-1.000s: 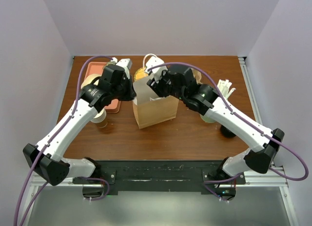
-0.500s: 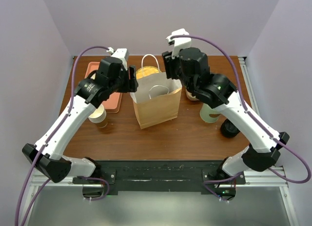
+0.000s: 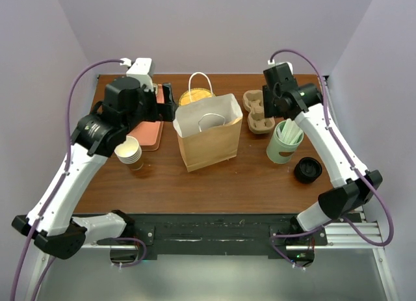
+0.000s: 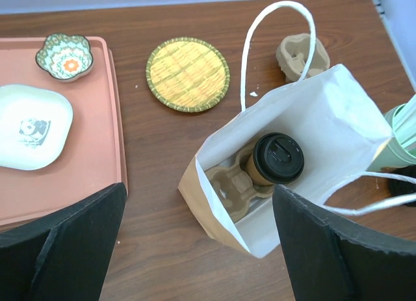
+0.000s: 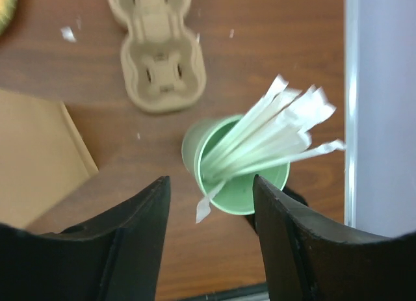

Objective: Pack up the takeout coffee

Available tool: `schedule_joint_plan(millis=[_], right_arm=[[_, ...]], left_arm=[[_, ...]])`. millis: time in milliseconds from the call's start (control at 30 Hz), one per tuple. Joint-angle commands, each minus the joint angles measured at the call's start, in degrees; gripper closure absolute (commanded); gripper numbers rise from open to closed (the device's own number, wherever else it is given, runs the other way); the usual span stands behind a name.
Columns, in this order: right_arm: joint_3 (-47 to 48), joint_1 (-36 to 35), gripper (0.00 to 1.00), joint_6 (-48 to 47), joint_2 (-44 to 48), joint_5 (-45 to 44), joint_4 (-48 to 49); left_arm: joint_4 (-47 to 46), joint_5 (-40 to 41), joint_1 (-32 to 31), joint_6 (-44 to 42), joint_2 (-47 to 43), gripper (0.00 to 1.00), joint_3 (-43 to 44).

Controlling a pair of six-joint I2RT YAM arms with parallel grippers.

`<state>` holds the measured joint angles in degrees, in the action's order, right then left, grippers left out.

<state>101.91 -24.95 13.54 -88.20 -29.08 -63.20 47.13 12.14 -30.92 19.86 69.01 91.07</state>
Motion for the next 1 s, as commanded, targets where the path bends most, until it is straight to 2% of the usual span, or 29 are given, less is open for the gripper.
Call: schedule_joint_plan(millis=[0, 133, 300, 400, 433, 467, 533, 633, 967], right_arm=[[-6.26, 0.78, 0.42, 2.46, -0.39, 6.66, -1.42], [-10.93, 0.87, 0.42, 2.63, 0.66, 7.90, 1.85], [-13.57, 1.04, 0.48, 2.98, 0.05, 5.97, 1.14], [-14.11, 1.04, 0.61, 2.72, 0.31, 3.95, 1.33], [-13.93, 1.04, 0.70, 2.63, 0.40, 3.51, 1.15], [-13.58, 0.96, 0.74, 2.02, 0.40, 2.90, 1.06], [-11.56, 1.04, 0.83, 1.49, 0.40, 0.88, -0.25], [-7.26, 0.96, 0.89, 0.52, 0.40, -1.50, -2.36], [10.39, 1.04, 0.99, -0.97, -2.40, -2.38, -11.59]], left_arm=[[0.32, -0.02, -0.28, -3.15, -2.30, 0.00, 2.45], [0.94, 0.86, -0.20, -4.39, -2.65, 0.00, 2.36], [1.29, 1.22, -0.20, -4.83, -2.48, 0.00, 2.10], [1.20, 1.22, -0.28, -4.83, -2.74, 0.00, 1.49], [1.12, 1.30, -0.20, -4.74, -2.57, 0.00, 1.48], [1.12, 1.22, -0.20, -4.65, -2.66, 0.00, 1.39], [1.03, 1.22, -0.28, -4.74, -2.48, 0.00, 1.39], [0.94, 1.22, -0.20, -4.65, -2.22, 0.00, 1.39], [0.06, 1.83, -0.11, -4.30, -1.95, 0.00, 1.48]])
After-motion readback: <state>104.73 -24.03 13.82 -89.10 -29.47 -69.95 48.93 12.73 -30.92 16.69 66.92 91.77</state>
